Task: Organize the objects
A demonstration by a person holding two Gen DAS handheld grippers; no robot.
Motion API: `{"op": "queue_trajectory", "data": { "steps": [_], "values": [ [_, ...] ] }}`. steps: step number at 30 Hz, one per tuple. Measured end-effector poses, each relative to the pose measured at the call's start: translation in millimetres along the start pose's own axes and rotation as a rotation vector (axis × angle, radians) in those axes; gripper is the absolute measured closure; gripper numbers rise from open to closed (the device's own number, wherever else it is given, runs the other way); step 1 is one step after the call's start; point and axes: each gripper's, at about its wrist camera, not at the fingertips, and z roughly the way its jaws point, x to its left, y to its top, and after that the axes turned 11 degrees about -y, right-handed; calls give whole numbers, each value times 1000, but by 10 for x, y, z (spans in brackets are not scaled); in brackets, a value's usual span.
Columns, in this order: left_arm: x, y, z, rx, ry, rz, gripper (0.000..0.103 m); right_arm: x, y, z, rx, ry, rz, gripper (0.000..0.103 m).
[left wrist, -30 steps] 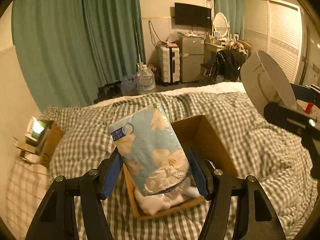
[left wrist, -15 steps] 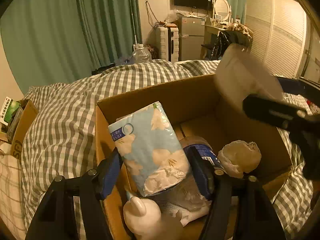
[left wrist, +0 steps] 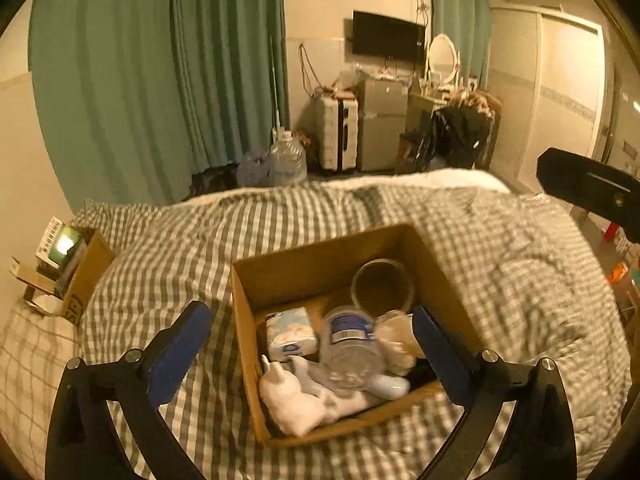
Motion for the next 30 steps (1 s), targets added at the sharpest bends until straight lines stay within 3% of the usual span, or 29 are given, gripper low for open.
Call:
{"op": "queue_trajectory", "data": {
  "steps": [9, 15, 19, 23, 30],
  "values": [
    [-327, 255, -850, -114, 11, -4, 0, -274, 251, -1105, -121, -63, 25, 0],
    [-445, 39, -1209, -201, 50, 6, 0, -423, -29, -1459, -154, -135, 52, 0],
    [-546, -87, -1204, -241, 79, 26, 0, -434, -369, -1396, -144, -187, 82, 0],
    [-549, -298, -1098, -269, 72, -18, 0, -308, -704, -1135, -158, -206, 59, 0],
    [-383, -822, -711, -219, 153, -70, 0, -161, -1195, -635, -102, -175, 49, 0]
  ]
}}
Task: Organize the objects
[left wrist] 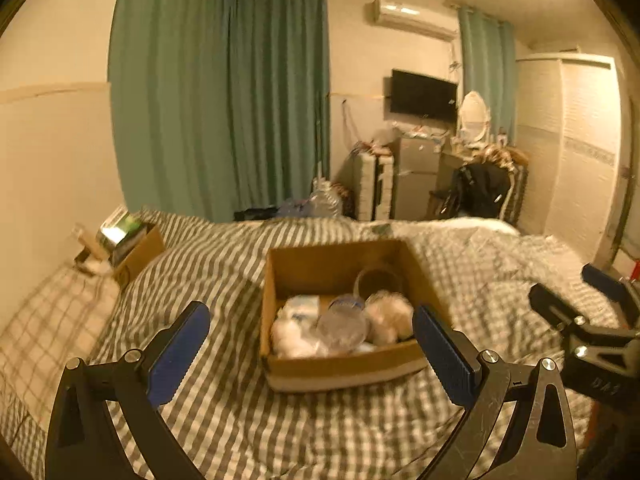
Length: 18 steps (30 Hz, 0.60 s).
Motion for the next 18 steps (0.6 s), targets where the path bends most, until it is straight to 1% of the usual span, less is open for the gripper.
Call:
{"op": "queue_trajectory", "data": {
  "steps": [2, 5, 8, 11, 15, 18],
  "values": [
    [59, -81, 99, 33, 16, -6, 0, 43, -35, 29, 4, -2, -19, 0],
    [108, -157, 132, 46, 27, -16, 0, 48, -42, 31, 0, -7, -16, 0],
    [115, -182, 97, 40, 24, -14, 0, -13, -30, -14, -12, -2, 11, 0],
    [111, -181, 45, 19, 36, -8, 0, -49, -14, -9, -9, -7, 16, 0],
    [131, -161, 2, 6, 32, -19, 0, -58, -6, -5, -3, -7, 20, 0],
    [138, -159, 11, 10, 32, -22, 0, -43, -13, 12, 1, -11, 17, 0]
  ]
}}
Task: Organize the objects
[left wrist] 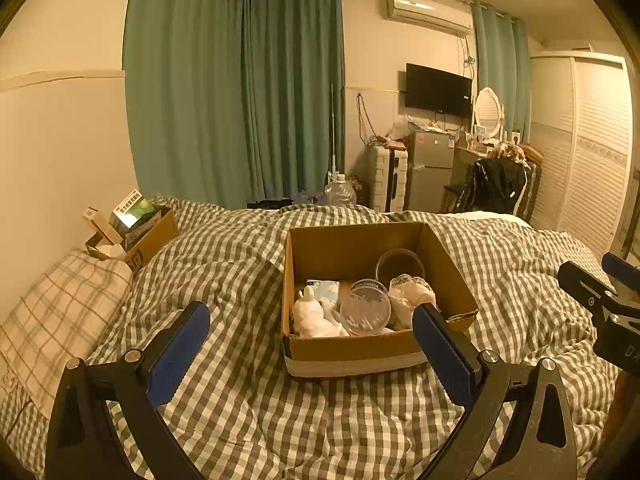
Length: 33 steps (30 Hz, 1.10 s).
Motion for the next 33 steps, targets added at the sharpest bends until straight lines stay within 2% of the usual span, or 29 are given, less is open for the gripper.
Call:
{"op": "queue_trajectory", "data": {
  "steps": [33],
  "values": [
    [-38, -62, 85, 40, -9, 15, 0, 76, -76, 87, 23, 1, -29, 0]
  ]
}}
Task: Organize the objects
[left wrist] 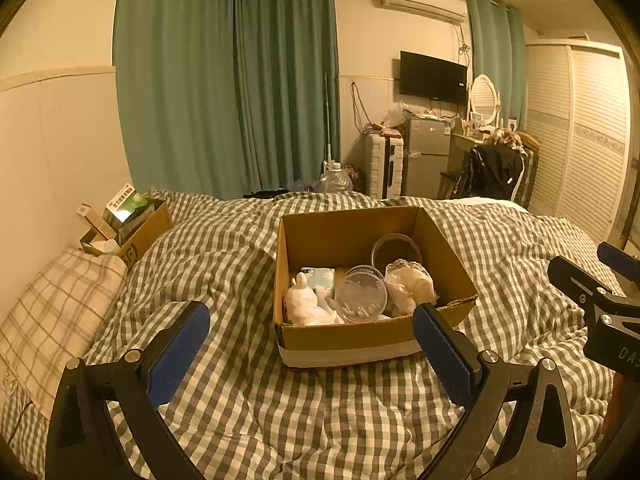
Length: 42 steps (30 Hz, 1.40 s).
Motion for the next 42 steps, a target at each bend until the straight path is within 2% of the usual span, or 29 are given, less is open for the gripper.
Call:
{"op": "queue_trajectory", "data": {
  "steps": [8, 22, 42],
  "values": [
    [-13, 7, -13, 0, -19, 13, 0, -1, -7, 5, 4, 1, -2, 0],
    [-25, -1, -16, -14, 23, 24, 0, 12, -38, 22, 14, -10, -10, 0],
    [-53, -16, -19, -16, 32, 38, 0, 17, -40, 31, 18, -12, -12, 0]
  ]
}}
